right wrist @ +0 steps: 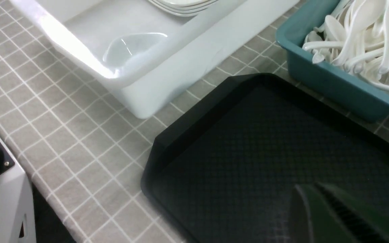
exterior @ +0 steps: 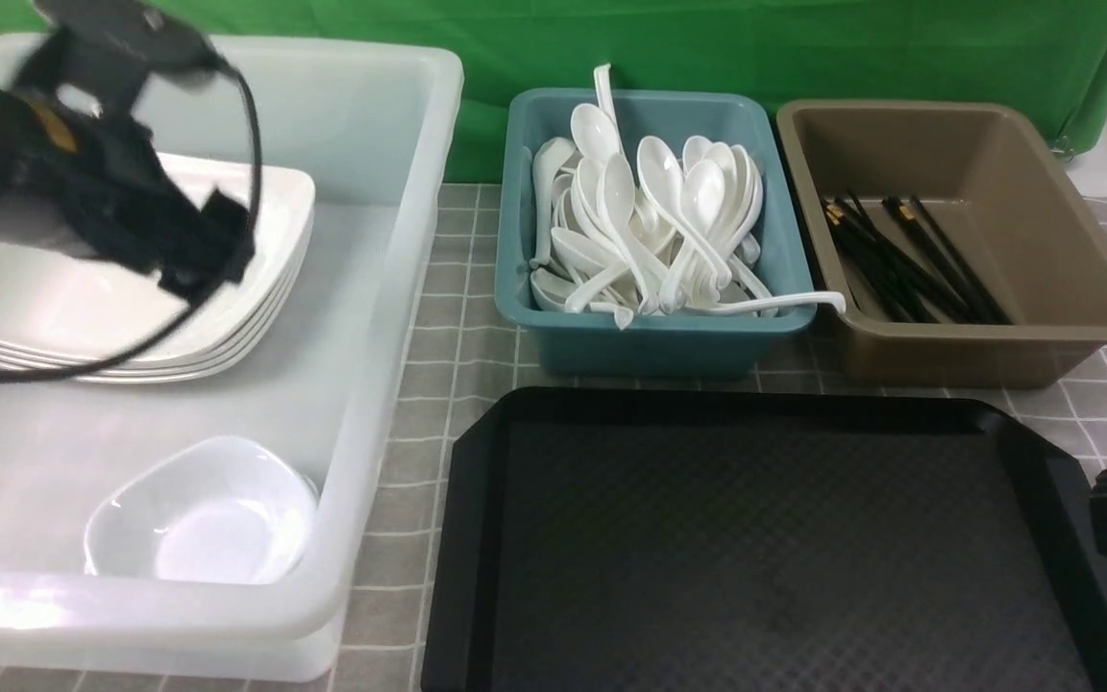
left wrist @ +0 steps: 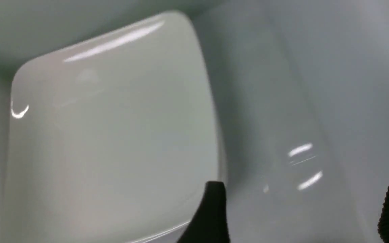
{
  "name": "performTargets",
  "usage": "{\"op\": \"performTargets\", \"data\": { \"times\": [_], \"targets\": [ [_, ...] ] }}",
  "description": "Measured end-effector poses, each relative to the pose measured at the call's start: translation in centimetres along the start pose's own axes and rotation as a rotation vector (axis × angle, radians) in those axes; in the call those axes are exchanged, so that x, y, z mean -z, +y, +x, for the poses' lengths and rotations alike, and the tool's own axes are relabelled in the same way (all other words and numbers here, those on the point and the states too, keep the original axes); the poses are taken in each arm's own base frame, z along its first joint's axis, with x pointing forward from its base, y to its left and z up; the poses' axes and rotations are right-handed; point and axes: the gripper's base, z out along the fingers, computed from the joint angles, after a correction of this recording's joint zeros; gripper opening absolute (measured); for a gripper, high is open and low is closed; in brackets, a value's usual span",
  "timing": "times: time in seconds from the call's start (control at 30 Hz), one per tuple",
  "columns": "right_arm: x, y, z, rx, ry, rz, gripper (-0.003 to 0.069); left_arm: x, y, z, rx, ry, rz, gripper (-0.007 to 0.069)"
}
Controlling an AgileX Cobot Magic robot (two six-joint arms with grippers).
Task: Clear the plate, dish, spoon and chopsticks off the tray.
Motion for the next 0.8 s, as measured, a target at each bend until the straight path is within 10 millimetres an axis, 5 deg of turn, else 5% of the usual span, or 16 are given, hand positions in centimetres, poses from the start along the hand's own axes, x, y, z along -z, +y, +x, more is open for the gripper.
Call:
{"op": "performTargets", "data": {
  "times": [0.13,0.23,0.3,0.53,0.8],
  "targets": [
    [0.0,0.0,0.0,-0.003,0.0,0.0,0.0057,7.4,-3.0,0.0,-0.021,-0.242,0.109,0.0327],
    [0.0,0.0,0.0,-0.011,0.0,-0.001,0.0067,11.4,-4.5,2.2,-0.04,-0.389,0.164,0.0112],
    [0.0,0.0,0.0,-0.015,0.0,-0.001,0.0071,13.3,-5.2,4.3,-0.043,-0.474,0.187,0.0039],
    [0.0,0.0,0.0,-0.019,0.0,-0.002,0.0082,15.5,-5.8,10.4,0.005,-0.657,0.175,0.0007],
    [0.0,0.0,0.0,-0.019,0.0,-0.002,0.0098,14.4,-6.2,13.1,-0.04,-0.637,0.145,0.0007]
  ]
}}
